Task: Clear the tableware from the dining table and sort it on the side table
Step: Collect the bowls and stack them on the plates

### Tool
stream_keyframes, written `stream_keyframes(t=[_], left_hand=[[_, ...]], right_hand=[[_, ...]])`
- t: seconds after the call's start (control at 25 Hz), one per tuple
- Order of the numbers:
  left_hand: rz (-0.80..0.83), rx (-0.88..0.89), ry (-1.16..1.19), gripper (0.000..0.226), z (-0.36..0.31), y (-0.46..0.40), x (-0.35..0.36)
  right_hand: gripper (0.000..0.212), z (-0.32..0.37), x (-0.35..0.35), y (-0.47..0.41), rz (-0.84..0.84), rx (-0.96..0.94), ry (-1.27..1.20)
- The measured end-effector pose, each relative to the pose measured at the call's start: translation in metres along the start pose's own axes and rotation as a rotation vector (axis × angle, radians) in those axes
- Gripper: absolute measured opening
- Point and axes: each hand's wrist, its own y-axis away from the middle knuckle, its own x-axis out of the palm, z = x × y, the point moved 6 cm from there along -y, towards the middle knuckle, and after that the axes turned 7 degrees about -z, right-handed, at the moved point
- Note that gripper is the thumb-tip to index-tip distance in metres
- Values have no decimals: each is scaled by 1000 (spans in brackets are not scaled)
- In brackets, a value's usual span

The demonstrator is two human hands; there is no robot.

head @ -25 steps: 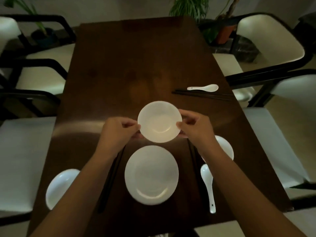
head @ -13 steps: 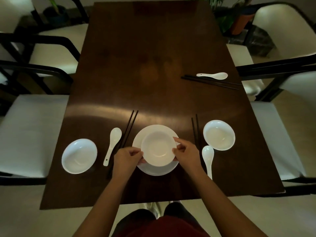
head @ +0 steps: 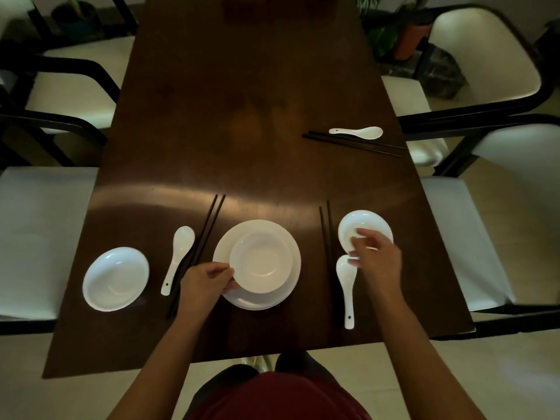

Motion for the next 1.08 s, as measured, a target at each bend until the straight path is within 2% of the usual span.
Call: stream_keyframes(t=[0.08,0.12,0.2,0.32,0.48,0.64,0.76,0.84,0.92,1.0,1.08], left_hand=[[3,-5,2,12,1,0,2],[2,-7,8,12,1,0,2],[4,-16,28,13,1,0,3],[15,-35,65,12,0,2,4],[11,-60,102,12,-1,6,4],[1,-77,113,10,0,8,4],[-13,-68,115,15,0,8,5],[-23,-75,126,17,1,10,4],[-22,-80,143,16,2,13,4],[-14,-103,169,17,2,14,5],[-7,-237,262,29,4,14,8]], right_hand=[[37,-7,-42,-27,-177,72,56],[45,-12,-52,-38,-184,115,95],[53,-25,-53,-51,-98,237,67],[44,-42,-45,-54,21,382,-83],[34,-45,-46,-56,-11,318,-60],[33,-12,-59,-61,-44,192,-51],[30,24,-41,-44,116,74,-112],[26,38,-2,-16,297,45,-138],[23,39,40,13,435,29,-58],[21,34,69,30,507,12,22],[23,25,83,36,533,4,73]])
